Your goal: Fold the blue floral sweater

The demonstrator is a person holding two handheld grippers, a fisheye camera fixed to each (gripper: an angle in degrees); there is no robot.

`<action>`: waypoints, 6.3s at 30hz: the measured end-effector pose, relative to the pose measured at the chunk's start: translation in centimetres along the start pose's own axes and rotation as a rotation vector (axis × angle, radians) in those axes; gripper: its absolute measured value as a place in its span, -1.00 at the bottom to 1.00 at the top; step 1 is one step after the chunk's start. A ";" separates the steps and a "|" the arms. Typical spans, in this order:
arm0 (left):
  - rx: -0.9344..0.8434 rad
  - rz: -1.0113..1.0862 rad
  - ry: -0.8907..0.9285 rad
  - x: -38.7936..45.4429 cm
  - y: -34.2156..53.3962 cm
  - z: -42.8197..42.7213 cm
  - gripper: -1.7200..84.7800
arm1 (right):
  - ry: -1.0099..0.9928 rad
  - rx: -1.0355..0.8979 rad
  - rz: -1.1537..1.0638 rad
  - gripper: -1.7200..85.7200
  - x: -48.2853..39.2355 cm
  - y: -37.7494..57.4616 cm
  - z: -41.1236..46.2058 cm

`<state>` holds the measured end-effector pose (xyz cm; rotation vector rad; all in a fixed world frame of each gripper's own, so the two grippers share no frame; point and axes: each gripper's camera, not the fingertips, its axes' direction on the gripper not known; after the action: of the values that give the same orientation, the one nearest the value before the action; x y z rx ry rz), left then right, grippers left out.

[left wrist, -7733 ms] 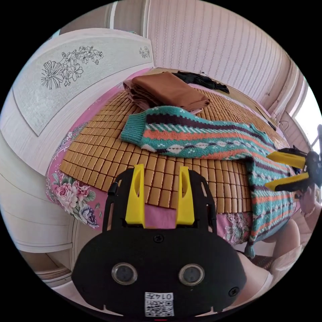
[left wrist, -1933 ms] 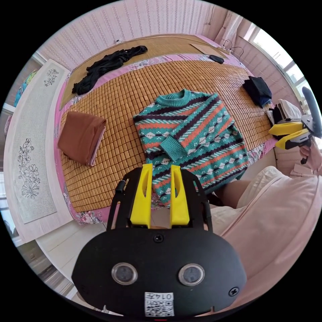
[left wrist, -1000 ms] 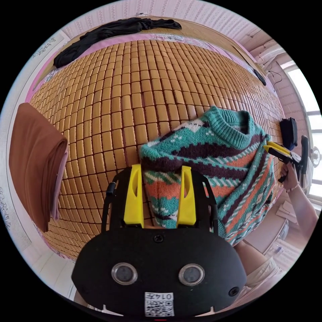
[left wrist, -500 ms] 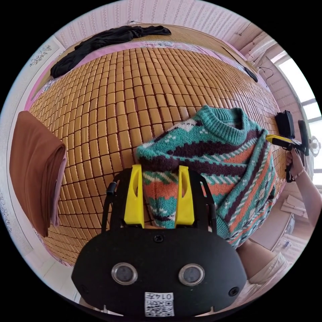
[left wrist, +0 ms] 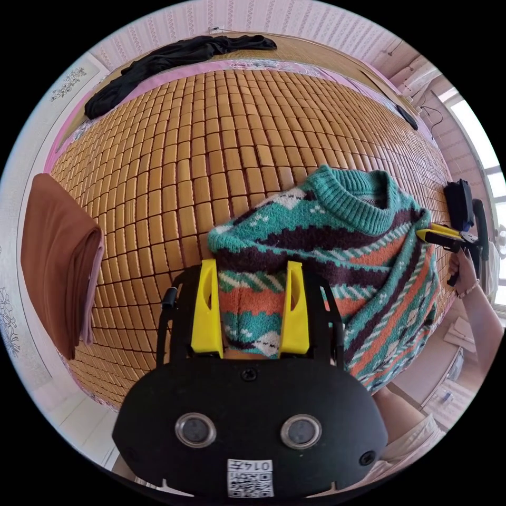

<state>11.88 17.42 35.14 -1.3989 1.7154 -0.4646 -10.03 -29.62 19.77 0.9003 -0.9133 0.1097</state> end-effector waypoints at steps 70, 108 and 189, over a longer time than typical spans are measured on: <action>-0.203 0.022 0.006 2.9 37.3 -5.0 -0.84 | -0.237 -0.284 0.003 -0.66 15.0 33.1 -0.7; -0.113 -0.124 0.143 5.2 37.1 -2.7 -0.83 | -0.116 -0.064 0.160 -0.81 13.8 27.3 4.7; 0.213 0.374 0.045 37.7 52.4 -12.3 -0.77 | 0.237 0.021 -0.532 -0.98 -35.6 23.3 16.4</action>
<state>-30.29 -4.23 -10.40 -0.8973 1.8521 -0.4542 -53.25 -16.53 13.29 1.0968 -0.4328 -0.2277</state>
